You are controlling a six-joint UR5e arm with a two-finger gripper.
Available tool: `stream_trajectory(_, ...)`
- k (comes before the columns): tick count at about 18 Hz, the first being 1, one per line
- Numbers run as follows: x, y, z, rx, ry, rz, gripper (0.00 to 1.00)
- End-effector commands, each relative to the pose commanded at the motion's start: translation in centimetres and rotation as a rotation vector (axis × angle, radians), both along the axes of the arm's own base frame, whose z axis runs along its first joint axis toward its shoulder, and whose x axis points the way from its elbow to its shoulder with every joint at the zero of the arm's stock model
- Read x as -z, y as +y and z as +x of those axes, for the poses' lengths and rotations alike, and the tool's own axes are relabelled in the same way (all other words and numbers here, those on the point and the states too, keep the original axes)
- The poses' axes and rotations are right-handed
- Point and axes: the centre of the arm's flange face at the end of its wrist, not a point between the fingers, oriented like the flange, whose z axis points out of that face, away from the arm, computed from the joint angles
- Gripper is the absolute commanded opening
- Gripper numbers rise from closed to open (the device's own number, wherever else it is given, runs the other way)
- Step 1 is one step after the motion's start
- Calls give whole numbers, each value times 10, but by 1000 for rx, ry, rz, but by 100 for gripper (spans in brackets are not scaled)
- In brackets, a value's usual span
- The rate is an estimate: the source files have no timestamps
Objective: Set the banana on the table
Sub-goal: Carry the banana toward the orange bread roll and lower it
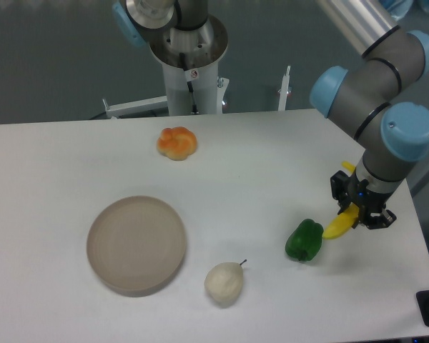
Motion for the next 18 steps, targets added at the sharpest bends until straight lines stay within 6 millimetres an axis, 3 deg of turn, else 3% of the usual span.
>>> stream_trajectory(2, 10, -9, 24, 12, -36, -36, 0)
stream_trajectory(6, 33, -14, 91, 69, -83, -76, 0)
stream_trajectory(7, 42, -19, 121, 77, -102, -92, 0)
stream_trajectory(10, 58, -18, 163, 79, -105, -108, 0)
stream_trajectory(14, 91, -10, 206, 57, -93, -137, 1)
stream_trajectory(18, 107, -13, 219, 42, -95, -151, 10)
